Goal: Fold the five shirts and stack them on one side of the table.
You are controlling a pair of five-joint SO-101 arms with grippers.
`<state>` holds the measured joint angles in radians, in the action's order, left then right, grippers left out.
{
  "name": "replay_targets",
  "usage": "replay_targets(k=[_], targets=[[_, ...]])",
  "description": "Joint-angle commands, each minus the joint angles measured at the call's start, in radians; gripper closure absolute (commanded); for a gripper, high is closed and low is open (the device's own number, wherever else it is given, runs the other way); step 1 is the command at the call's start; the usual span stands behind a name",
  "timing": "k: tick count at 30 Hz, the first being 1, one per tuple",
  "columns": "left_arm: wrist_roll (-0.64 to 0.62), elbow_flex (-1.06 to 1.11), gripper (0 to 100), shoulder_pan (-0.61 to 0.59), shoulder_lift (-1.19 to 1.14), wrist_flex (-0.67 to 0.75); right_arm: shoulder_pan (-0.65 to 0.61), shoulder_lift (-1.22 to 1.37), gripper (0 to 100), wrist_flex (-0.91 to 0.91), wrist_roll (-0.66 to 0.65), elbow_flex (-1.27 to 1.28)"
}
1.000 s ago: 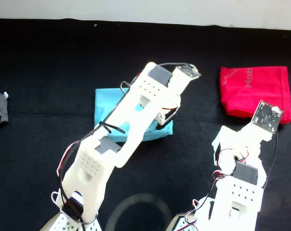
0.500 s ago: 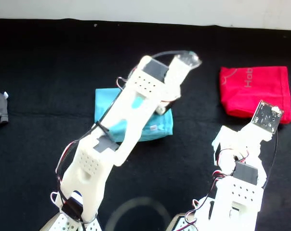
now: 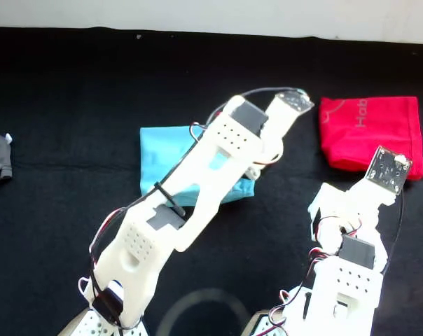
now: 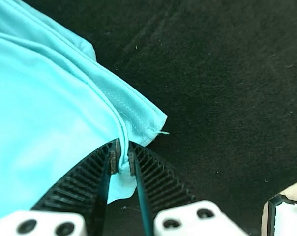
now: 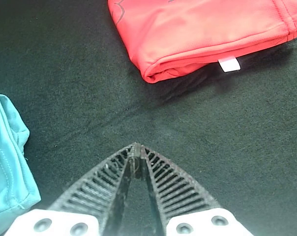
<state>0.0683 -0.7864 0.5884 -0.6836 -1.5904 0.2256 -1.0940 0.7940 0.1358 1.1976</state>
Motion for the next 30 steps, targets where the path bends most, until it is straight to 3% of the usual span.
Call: replay_targets(k=[1,5,10,14,16,18,23,30], targets=[[-0.008,0.01,93,0.016,0.01,0.014,0.005,-0.015,98.5,-0.018,-0.003,-0.002],[-0.006,-0.035,83,-0.021,0.028,-0.029,0.005,-0.015,98.5,-0.018,-0.003,-0.002],[-0.005,-0.211,85,-0.09,0.09,-0.164,0.005,-0.015,98.5,-0.018,-0.003,-0.002],[-0.005,-0.229,85,-0.223,0.14,-0.172,0.004,-0.012,98.5,-0.018,-0.003,-0.001],[-0.005,-0.193,90,-0.302,0.127,-0.17,-0.019,-0.01,98.7,-0.018,-0.009,-0.001],[-0.005,-0.14,100,-0.364,0.084,-0.163,-0.085,-0.008,98.8,-0.016,-0.021,-0.002],[0.026,-0.094,99,-0.479,-0.056,-0.044,-0.309,0.054,99.0,-0.008,-0.147,-0.071],[0.028,-0.094,99,-0.518,-0.134,0.097,-0.573,0.421,99.0,0.128,-0.152,-0.437]])
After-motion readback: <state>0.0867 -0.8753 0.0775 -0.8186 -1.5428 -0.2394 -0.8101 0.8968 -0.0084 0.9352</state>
